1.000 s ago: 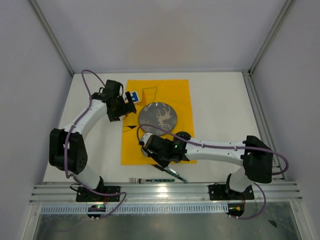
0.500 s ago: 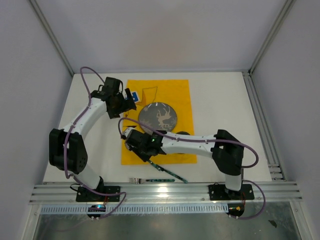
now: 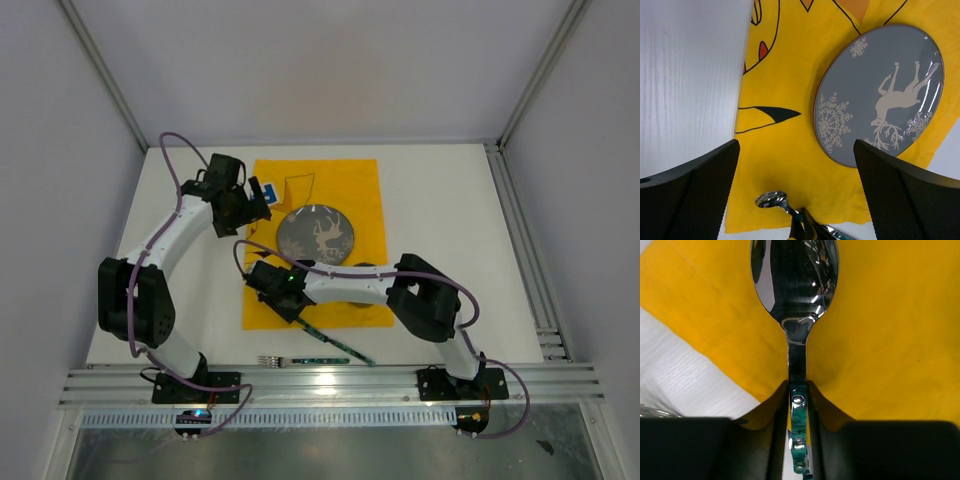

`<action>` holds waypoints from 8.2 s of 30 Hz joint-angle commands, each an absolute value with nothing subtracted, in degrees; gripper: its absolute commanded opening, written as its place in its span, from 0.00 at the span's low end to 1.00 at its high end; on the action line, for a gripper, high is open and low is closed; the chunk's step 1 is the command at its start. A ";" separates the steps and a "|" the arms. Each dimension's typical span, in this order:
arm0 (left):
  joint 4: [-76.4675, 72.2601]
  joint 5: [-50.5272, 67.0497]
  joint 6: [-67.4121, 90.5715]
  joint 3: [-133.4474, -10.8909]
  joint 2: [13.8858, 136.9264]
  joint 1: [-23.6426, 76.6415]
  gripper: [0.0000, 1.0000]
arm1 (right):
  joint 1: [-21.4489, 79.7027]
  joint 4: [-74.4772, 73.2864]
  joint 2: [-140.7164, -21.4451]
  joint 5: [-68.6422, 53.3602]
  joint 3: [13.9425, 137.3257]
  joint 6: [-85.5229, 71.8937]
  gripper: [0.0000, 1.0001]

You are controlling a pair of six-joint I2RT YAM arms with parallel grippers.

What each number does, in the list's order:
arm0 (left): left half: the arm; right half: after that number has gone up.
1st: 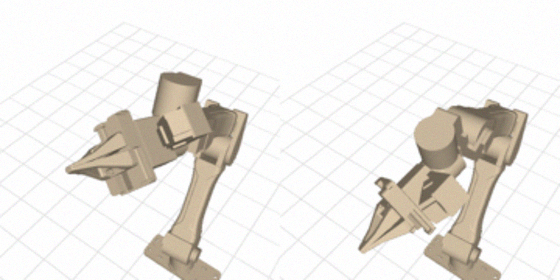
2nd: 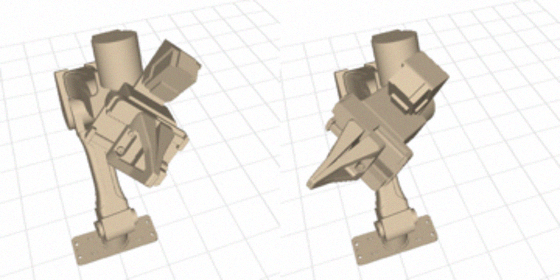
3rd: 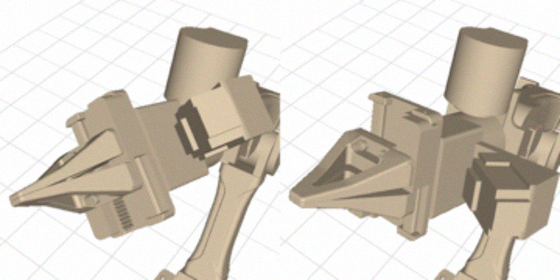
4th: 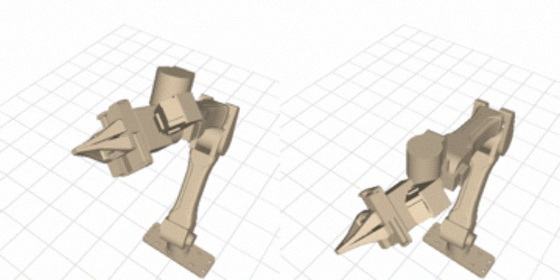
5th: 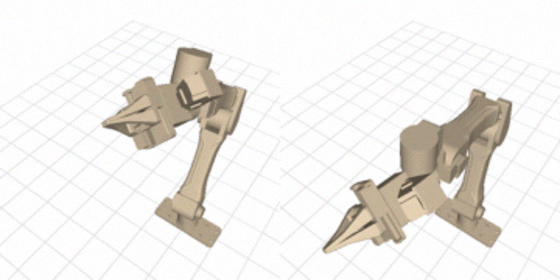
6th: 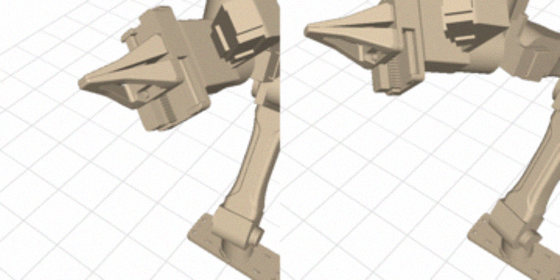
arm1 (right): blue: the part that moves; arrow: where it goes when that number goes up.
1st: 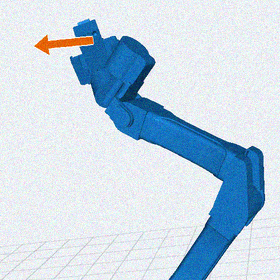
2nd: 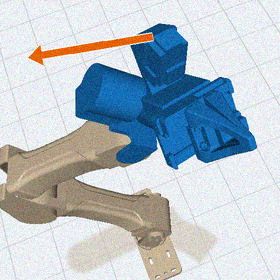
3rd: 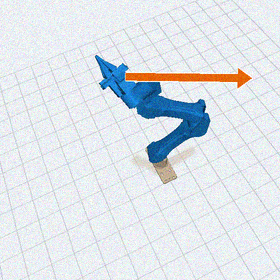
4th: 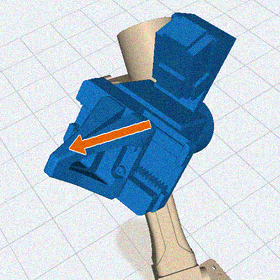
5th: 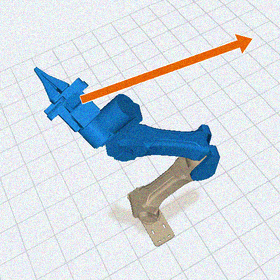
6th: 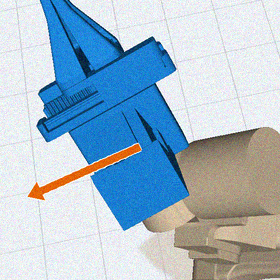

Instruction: Set the dinner table for one person

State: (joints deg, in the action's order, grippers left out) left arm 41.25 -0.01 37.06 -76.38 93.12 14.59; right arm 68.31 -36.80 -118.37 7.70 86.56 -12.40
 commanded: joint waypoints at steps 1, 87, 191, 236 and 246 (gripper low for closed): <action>41.57 -0.71 36.56 -76.73 90.35 14.41 0.98 | 67.68 -35.34 -115.58 10.80 87.10 -12.39 0.32; 60.64 -11.07 105.73 -69.87 103.62 53.79 0.70 | 55.81 -37.00 -64.51 33.93 70.84 -13.19 0.66; 69.26 -16.17 102.31 -78.05 109.16 55.20 0.55 | 51.50 -36.47 -61.35 36.12 56.95 -12.48 0.66; 64.51 -17.67 100.81 -79.19 112.76 55.20 0.24 | 51.24 -35.95 -63.02 35.24 55.90 -14.33 0.66; 65.04 -16.88 100.20 -79.63 113.38 55.20 0.09 | 51.33 -35.16 -63.90 34.63 54.93 -14.85 0.66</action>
